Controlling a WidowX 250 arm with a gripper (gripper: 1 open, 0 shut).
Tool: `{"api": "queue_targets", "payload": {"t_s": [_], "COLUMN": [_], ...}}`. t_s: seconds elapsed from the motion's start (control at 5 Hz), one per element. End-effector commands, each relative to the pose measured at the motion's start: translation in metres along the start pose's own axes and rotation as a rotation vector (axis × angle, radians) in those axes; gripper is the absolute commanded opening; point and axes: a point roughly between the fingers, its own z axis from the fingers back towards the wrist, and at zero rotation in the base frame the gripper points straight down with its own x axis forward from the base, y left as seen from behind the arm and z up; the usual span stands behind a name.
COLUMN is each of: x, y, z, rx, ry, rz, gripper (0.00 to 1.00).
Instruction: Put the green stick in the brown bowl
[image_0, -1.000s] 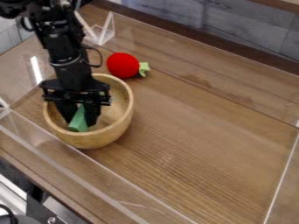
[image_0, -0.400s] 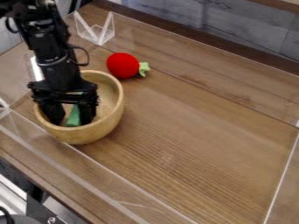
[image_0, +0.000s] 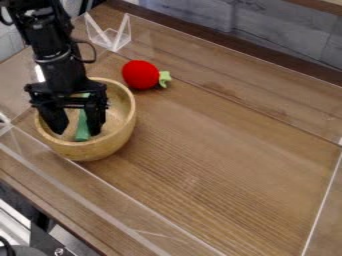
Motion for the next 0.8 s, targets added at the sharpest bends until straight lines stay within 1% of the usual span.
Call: {"api": "queue_targets", "payload": {"t_s": [0.0, 0.2, 0.6], "x": [0.022, 0.032, 0.029], "y": [0.005, 0.007, 0.017], "z": [0.023, 0.029, 0.017], "rx": [0.015, 0.017, 0.023], "ry": [-0.067, -0.063, -0.055], "rz": [-0.030, -0.060, -0.056], "gripper": [0.00, 0.00, 0.00]}}
